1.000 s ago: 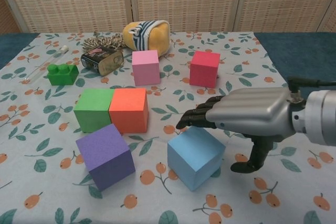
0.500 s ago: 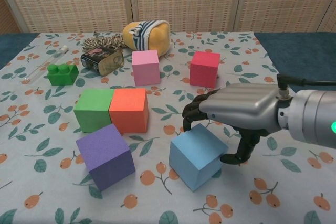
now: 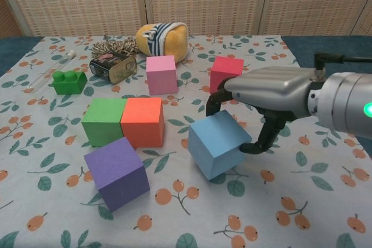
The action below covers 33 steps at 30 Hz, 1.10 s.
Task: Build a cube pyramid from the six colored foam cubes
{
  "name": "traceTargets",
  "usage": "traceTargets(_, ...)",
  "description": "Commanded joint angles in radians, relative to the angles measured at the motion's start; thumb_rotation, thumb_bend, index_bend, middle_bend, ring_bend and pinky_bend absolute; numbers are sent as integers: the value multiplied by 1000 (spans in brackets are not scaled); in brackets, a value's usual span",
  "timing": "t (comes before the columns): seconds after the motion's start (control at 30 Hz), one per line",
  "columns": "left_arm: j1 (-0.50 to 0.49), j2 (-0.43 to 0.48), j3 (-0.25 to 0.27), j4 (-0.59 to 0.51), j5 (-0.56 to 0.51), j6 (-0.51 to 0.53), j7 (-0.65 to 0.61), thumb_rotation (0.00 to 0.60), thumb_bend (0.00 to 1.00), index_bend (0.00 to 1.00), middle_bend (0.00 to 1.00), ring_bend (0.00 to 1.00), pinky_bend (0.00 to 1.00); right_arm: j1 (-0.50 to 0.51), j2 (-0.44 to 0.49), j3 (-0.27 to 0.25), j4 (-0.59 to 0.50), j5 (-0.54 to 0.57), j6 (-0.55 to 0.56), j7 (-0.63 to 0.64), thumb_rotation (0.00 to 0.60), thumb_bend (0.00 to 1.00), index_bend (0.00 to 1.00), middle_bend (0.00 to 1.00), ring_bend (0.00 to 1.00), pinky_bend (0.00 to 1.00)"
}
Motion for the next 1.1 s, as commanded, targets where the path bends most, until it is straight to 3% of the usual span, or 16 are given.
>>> traceTargets(0.03, -1, 2, 3, -1, 5, 0, -7, 600, 358, 0, 44, 0, 44, -23, -17, 33, 2, 41, 92, -13, 600, 212, 786, 232, 17, 178)
traceTargets(0.3, -10, 5, 13, 5, 27, -10, -25, 600, 358, 0, 44, 0, 44, 51, -148, 171, 77, 288, 180, -137, 600, 213, 791, 240, 25, 179)
traceTargets(0.63, -8, 7, 15, 5, 25, -8, -25, 600, 357, 0, 44, 0, 44, 152, -336, 270, 228, 439, 249, -248, 600, 212, 791, 240, 25, 180)
traceTargets(0.83, -7, 11, 14, 7, 23, -6, -36, 600, 357, 0, 44, 0, 44, 173, -382, 319, 290, 510, 248, -257, 600, 213, 792, 241, 25, 180)
traceTargets(1.1, -6, 14, 13, 8, 25, -1, -45, 600, 357, 0, 44, 0, 44, 180, -374, 354, 270, 549, 254, -262, 600, 212, 798, 241, 25, 181)
